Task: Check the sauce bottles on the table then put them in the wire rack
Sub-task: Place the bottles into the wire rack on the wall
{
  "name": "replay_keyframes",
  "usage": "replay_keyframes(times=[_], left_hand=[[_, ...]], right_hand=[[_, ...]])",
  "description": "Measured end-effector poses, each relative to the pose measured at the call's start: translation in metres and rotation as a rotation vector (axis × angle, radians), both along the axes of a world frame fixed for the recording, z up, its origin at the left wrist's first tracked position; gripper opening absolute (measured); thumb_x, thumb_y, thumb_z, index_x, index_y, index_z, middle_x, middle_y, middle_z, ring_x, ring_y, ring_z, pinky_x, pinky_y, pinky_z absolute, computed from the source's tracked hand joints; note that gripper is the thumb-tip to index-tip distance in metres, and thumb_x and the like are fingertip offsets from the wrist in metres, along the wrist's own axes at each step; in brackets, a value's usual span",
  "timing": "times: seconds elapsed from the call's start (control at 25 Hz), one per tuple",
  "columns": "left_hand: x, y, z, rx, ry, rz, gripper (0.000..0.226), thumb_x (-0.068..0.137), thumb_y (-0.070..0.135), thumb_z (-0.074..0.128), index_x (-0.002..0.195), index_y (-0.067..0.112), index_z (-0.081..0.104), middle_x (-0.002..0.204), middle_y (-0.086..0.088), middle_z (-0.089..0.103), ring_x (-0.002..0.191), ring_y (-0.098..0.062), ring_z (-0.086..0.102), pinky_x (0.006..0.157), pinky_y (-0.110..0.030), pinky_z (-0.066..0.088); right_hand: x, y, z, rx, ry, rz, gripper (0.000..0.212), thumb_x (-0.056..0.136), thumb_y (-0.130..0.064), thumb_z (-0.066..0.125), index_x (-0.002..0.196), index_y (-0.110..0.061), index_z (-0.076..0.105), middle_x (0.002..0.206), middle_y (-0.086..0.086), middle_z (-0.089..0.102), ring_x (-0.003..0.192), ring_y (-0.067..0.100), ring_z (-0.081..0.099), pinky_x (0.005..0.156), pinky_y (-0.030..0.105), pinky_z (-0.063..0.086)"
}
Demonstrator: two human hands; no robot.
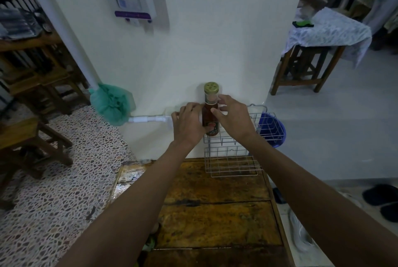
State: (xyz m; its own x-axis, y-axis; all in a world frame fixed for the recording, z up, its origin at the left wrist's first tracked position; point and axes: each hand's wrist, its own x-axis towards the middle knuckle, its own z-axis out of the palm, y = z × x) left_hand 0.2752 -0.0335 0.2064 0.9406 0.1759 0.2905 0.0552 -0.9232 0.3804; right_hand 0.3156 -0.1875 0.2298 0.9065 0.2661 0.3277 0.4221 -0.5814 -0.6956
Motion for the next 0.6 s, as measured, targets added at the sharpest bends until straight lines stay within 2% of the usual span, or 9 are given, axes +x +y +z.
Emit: replay_keyframes(times=[0.2, 0.28, 0.4, 0.48, 0.6], left_hand=[[-0.065, 0.022, 0.001, -0.049, -0.029, 0.011, 0.064, 0.089, 0.052, 0.072, 0.143, 0.024, 0.055, 0.14, -0.001, 0.056, 0.131, -0.025, 0.05, 0.107, -0.046, 0.032], [-0.112, 0.046, -0.01, -0.026, 0.009, 0.051, 0.061, 0.092, 0.057, 0.066, 0.143, 0.026, 0.054, 0.14, -0.001, 0.057, 0.131, -0.023, 0.051, 0.109, -0.046, 0.029], [-0.191, 0.107, -0.037, -0.081, 0.115, 0.201, 0.056, 0.092, 0.057, 0.067, 0.139, 0.027, 0.058, 0.136, 0.0, 0.06, 0.126, -0.022, 0.056, 0.109, -0.048, 0.03], [-0.241, 0.15, -0.06, -0.134, 0.145, 0.31, 0.044, 0.093, 0.05, 0.07, 0.129, 0.026, 0.063, 0.124, 0.001, 0.065, 0.117, -0.022, 0.062, 0.106, -0.05, 0.035], [-0.302, 0.201, -0.097, -0.254, 0.172, 0.394, 0.022, 0.097, 0.033, 0.069, 0.118, 0.027, 0.067, 0.109, 0.008, 0.069, 0.102, -0.016, 0.068, 0.101, -0.056, 0.047]], right_hand=[[-0.047, 0.0, 0.004, -0.099, -0.14, -0.01, 0.036, 0.095, -0.028, 0.065, 0.127, -0.014, 0.057, 0.12, 0.01, 0.066, 0.103, 0.025, 0.065, 0.087, 0.044, 0.056], [-0.079, 0.011, -0.003, -0.15, -0.219, 0.086, 0.037, 0.094, -0.026, 0.066, 0.127, -0.012, 0.059, 0.119, 0.012, 0.066, 0.101, 0.029, 0.065, 0.084, 0.041, 0.057], [-0.131, 0.051, -0.027, -0.256, -0.131, 0.276, 0.038, 0.094, -0.029, 0.064, 0.13, -0.017, 0.058, 0.121, 0.007, 0.064, 0.106, 0.026, 0.063, 0.085, 0.04, 0.055], [-0.165, 0.084, -0.048, -0.321, -0.066, 0.428, 0.038, 0.094, -0.032, 0.062, 0.129, -0.02, 0.057, 0.121, 0.005, 0.063, 0.109, 0.026, 0.061, 0.087, 0.042, 0.054], [-0.209, 0.134, -0.074, -0.415, -0.085, 0.648, 0.042, 0.094, -0.033, 0.062, 0.133, -0.018, 0.057, 0.129, 0.008, 0.061, 0.118, 0.029, 0.056, 0.092, 0.042, 0.051]])
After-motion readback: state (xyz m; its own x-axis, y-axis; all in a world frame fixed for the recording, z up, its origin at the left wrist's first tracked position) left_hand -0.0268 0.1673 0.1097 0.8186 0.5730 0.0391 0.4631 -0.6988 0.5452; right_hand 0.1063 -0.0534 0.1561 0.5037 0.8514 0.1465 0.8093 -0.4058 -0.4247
